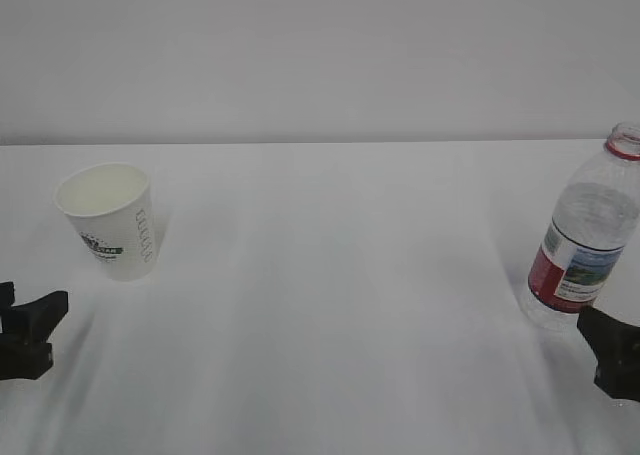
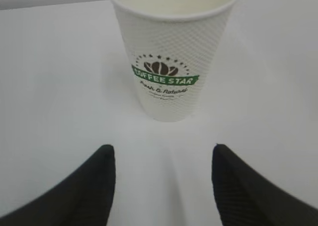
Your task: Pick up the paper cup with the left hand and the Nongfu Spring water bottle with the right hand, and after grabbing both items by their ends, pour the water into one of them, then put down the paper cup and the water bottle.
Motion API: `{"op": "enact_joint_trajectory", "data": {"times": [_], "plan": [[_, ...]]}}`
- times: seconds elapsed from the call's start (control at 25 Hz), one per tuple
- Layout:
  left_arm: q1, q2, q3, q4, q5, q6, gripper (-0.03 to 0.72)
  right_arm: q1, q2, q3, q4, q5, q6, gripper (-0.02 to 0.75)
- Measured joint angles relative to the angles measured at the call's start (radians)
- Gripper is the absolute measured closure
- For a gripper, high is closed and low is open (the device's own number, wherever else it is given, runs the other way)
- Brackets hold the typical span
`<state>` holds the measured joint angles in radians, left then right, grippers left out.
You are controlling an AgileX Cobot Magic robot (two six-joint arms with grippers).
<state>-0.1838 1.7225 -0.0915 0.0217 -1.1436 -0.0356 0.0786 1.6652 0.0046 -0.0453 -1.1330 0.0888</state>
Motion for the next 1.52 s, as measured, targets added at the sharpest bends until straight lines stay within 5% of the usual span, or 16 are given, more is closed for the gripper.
{"op": "enact_joint_trajectory", "data": {"times": [0.52, 0.84, 1.52], "plan": [[0.000, 0.000, 0.000, 0.057, -0.006, 0.000, 0.237, 0.000, 0.009, -0.002, -0.013, -0.012, 0.003, 0.199], [0.000, 0.000, 0.000, 0.068, -0.006, 0.000, 0.237, 0.000, 0.013, -0.087, -0.013, -0.014, 0.003, 0.089], [0.000, 0.000, 0.000, 0.107, -0.006, 0.000, 0.237, 0.000, 0.128, -0.225, -0.015, -0.013, 0.003, 0.083]]}}
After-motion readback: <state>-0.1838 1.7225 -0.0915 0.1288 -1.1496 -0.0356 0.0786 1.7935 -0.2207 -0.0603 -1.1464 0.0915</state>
